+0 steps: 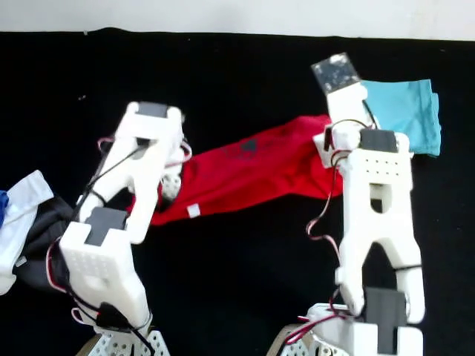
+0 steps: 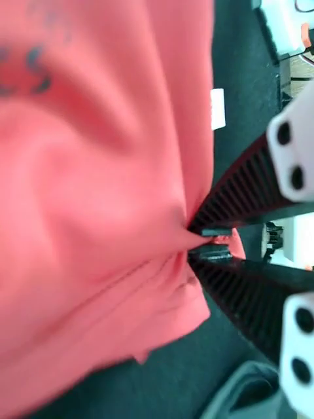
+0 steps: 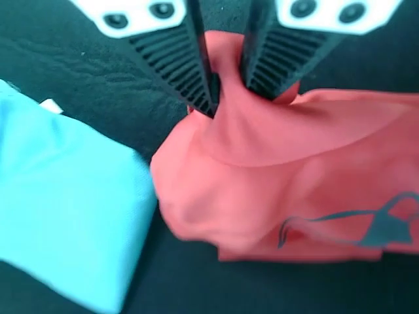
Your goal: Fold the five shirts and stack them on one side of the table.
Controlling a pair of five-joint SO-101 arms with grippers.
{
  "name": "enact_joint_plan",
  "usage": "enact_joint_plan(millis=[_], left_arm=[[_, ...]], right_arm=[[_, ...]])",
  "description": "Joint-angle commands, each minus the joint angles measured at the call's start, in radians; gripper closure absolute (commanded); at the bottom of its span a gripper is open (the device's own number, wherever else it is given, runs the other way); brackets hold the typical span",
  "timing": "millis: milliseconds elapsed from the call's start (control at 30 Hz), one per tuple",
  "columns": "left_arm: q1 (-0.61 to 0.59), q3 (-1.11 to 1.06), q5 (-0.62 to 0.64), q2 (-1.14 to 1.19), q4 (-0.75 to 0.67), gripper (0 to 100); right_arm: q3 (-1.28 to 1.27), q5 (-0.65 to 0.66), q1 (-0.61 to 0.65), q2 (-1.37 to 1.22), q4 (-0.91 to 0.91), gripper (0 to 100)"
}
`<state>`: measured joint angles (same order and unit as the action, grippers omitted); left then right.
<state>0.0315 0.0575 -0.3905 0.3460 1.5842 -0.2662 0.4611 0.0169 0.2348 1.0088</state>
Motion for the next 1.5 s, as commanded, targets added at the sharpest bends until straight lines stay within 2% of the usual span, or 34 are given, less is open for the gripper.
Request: enact_joint_plan(millis=[0, 100, 333, 600, 1200, 1333, 1467], left_arm=[[0.007, 0.197, 0.014, -0.162, 0.129, 99], [-0.004, 0.311, 0.014, -0.272, 0.178, 99], [-0.091, 0.421, 0.011, -0.532, 0.176, 99], [-0.265, 0.576, 0.009, -0.739, 0.176, 99], [-0.275, 0.664, 0.014, -0.967, 0.175, 99], [-0.277, 0.659, 0.014, -0.963, 0.176, 99], [-0.277, 0.659, 0.011, -0.891, 0.176, 99]], right_arm=[[0.042, -0.061, -0.012, 0.142, -0.002, 99.3], [0.088, -0.095, -0.025, 0.217, -0.005, 99.3], [0.309, -0.089, -0.031, 0.282, -0.007, 99.3], [0.57, -0.091, -0.068, 0.289, 0.002, 99.3], [1.191, -0.087, -0.067, 0.289, 0.343, 99.3], [1.188, -0.092, -0.064, 0.275, 0.334, 99.3], [1.03, -0.094, -0.024, 0.275, 0.282, 99.3]])
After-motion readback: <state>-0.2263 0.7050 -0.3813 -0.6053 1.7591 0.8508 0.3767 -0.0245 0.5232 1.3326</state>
